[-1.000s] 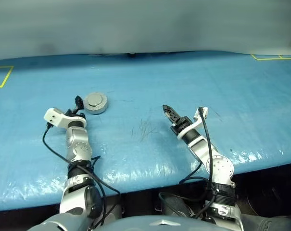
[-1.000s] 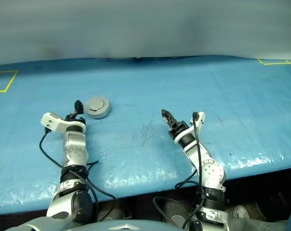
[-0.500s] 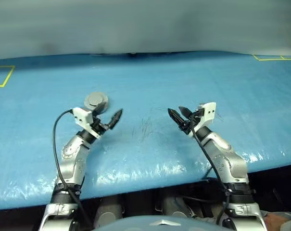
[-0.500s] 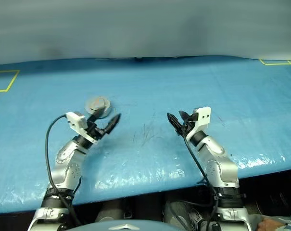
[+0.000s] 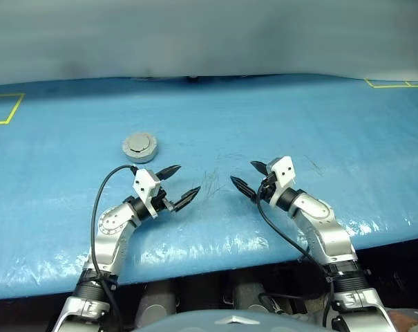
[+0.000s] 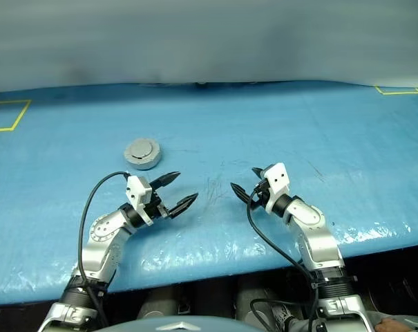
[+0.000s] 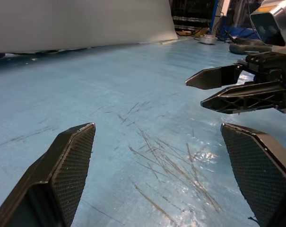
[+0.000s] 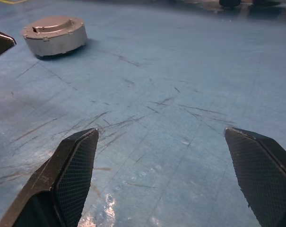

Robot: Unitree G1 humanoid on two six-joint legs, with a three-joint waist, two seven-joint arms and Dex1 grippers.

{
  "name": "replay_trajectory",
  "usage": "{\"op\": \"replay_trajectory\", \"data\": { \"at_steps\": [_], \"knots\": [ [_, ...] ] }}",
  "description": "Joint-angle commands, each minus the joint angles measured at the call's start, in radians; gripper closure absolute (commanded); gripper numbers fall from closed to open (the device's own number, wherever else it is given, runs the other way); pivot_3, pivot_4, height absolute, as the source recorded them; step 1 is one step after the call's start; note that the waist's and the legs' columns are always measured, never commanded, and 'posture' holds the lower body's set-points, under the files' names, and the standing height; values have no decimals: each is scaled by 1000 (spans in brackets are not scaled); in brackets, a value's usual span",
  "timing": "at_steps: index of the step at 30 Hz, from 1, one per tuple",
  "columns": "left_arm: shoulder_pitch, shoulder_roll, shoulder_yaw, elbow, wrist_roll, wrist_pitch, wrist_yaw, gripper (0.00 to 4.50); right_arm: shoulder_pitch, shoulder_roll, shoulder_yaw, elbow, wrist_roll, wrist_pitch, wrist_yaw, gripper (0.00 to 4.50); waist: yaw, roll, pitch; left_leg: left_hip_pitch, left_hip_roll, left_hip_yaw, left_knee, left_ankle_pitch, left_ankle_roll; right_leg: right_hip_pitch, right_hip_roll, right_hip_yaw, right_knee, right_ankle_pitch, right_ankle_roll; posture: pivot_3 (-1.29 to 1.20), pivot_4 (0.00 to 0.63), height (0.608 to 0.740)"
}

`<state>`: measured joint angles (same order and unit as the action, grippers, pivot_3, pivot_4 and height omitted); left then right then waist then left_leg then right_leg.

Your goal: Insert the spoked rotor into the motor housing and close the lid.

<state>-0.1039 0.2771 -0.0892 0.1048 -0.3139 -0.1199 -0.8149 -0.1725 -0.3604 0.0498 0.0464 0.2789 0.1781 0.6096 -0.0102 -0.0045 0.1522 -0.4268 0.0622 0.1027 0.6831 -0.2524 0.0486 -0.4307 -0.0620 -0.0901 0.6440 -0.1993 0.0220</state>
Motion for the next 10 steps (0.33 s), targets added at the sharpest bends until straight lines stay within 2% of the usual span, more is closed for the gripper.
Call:
{"op": "replay_trajectory", "data": {
  "at_steps": [1,10],
  "knots": [
    [1,-3,4,-17,-5,-22,-11,0,-9,8,-13,-7,-10,-34,0,24,0,0,0,0,0,0,0,0,0,0,0,0,0,0,0,0,150,740],
    [-1,-5,8,4,13,-52,8,0,-25,10,-12,13,-35,-49,6,24,0,0,0,0,0,0,0,0,0,0,0,0,0,0,0,0,150,740]
  ]
}}
